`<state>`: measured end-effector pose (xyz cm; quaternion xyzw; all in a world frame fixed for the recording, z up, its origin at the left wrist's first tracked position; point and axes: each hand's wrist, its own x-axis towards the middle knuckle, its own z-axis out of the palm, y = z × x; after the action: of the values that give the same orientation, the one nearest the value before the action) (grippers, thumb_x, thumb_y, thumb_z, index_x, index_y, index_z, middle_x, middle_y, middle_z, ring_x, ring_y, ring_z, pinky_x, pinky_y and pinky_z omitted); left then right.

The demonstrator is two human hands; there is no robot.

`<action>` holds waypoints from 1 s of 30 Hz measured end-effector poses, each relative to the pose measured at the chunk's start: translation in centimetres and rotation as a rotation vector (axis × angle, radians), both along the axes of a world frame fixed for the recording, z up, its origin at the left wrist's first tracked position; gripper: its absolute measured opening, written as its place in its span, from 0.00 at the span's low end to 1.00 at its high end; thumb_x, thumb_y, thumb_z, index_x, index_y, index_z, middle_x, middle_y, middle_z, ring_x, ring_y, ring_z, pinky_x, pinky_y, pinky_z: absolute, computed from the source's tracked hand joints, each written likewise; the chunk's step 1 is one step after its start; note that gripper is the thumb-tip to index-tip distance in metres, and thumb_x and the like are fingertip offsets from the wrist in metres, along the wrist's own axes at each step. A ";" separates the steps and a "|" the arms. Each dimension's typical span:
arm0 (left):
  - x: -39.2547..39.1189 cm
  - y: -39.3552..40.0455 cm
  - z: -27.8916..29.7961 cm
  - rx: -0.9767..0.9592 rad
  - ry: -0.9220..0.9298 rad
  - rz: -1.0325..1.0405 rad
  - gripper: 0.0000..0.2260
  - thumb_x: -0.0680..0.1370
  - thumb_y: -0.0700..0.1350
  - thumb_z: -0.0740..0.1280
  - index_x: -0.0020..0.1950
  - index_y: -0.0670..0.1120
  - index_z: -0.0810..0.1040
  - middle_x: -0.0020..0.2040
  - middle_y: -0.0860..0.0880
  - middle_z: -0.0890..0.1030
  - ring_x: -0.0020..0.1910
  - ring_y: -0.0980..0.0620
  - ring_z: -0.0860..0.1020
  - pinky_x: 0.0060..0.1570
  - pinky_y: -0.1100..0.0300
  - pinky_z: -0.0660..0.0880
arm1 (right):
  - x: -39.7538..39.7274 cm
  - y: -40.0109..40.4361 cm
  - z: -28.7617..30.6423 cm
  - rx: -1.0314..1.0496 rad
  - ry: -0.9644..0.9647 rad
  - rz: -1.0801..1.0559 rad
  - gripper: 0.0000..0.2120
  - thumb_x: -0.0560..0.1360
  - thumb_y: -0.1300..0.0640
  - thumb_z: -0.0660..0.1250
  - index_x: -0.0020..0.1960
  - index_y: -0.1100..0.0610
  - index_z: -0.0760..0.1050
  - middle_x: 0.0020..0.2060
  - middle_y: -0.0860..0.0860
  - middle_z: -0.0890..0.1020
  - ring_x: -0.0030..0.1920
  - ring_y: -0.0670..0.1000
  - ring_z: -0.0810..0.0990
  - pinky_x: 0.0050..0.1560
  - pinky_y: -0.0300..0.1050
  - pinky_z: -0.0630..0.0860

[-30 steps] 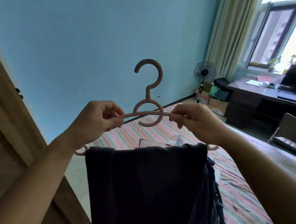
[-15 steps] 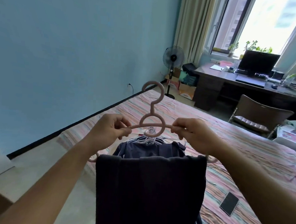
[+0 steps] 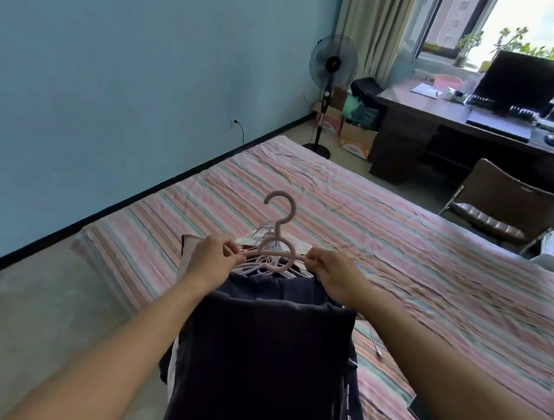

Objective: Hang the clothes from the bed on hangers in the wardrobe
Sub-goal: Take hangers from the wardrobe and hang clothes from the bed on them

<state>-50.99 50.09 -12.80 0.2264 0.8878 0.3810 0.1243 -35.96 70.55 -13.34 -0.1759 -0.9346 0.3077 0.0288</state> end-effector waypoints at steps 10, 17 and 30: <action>-7.9 7.5 -13.1 -0.487 0.202 -0.206 0.33 0.74 0.63 0.67 0.73 0.48 0.64 0.68 0.44 0.73 0.67 0.43 0.71 0.65 0.48 0.68 | -11.0 7.0 -12.0 0.106 -0.080 -0.038 0.11 0.84 0.51 0.56 0.48 0.54 0.71 0.35 0.51 0.77 0.35 0.55 0.74 0.34 0.50 0.67; -8.1 6.3 -22.7 -0.828 0.092 -0.399 0.63 0.62 0.78 0.64 0.70 0.51 0.19 0.71 0.43 0.19 0.72 0.36 0.26 0.71 0.30 0.37 | -14.0 8.9 -20.2 0.052 -0.141 -0.011 0.09 0.83 0.49 0.59 0.55 0.53 0.73 0.48 0.53 0.79 0.51 0.58 0.77 0.50 0.54 0.73; -8.5 7.8 -27.9 -0.919 -0.048 -0.335 0.61 0.65 0.72 0.69 0.74 0.52 0.24 0.72 0.41 0.22 0.72 0.33 0.26 0.69 0.27 0.42 | -11.4 6.5 -27.5 0.299 -0.305 0.097 0.59 0.66 0.18 0.51 0.79 0.54 0.31 0.78 0.53 0.32 0.77 0.54 0.27 0.76 0.60 0.32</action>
<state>-59.45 57.94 -40.72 0.2790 0.9123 -0.0705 0.2913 -47.32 77.04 -40.86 -0.1692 -0.9707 0.1367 -0.1021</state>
